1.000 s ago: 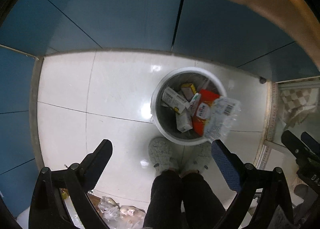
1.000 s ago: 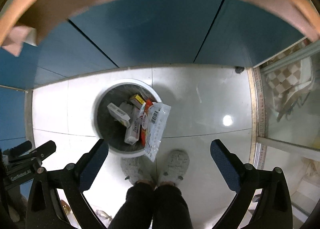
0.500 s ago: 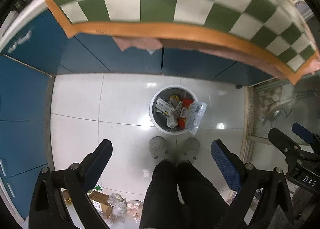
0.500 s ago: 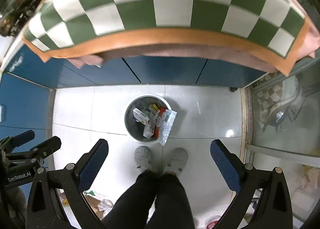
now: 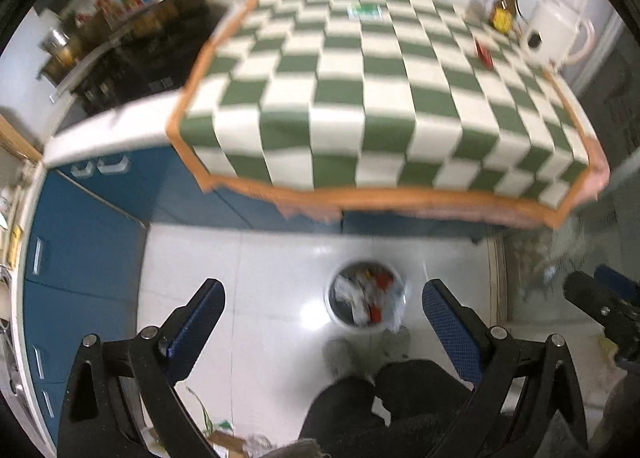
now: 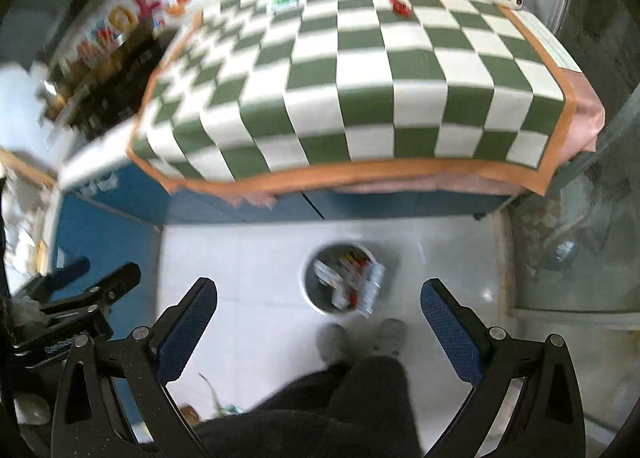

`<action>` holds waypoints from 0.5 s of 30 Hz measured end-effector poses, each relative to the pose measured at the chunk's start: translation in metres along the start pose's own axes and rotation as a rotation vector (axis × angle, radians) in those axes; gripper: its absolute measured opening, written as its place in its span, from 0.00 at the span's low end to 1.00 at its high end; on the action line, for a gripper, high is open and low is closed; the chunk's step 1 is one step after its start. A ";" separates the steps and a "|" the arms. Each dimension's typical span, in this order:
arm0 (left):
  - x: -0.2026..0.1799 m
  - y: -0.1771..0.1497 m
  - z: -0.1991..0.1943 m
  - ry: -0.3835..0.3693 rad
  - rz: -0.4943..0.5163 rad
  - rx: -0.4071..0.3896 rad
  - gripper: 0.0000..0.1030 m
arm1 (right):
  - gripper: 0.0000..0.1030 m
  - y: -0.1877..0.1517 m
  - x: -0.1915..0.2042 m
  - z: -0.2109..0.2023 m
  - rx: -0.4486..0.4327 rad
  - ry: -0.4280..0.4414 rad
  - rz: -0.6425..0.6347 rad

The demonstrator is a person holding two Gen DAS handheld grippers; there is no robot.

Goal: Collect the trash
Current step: 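Raise both tools back toward the counter, then grasp the green packet with the left tool while the right tool grasps the red chili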

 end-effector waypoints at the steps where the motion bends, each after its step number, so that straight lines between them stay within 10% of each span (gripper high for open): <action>1: 0.001 0.011 -0.002 0.009 -0.003 -0.026 0.98 | 1.00 0.012 0.000 -0.005 -0.021 0.007 0.010; 6: 0.002 0.073 0.007 0.093 -0.017 -0.126 0.98 | 1.00 0.082 -0.007 0.001 -0.110 -0.005 0.023; 15: -0.016 0.220 0.107 0.126 -0.191 -0.003 0.99 | 1.00 0.290 -0.071 0.102 -0.127 -0.082 0.072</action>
Point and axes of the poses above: each gripper's, at about its wrist camera, not at the fingertips, and z roughly the way its jaws point, x to its left, y to its top, the point moved 2 cm from there along z, roughly the way its jaws point, and after that the axes turned 5 degrees about -y, right-handed, at the moved point
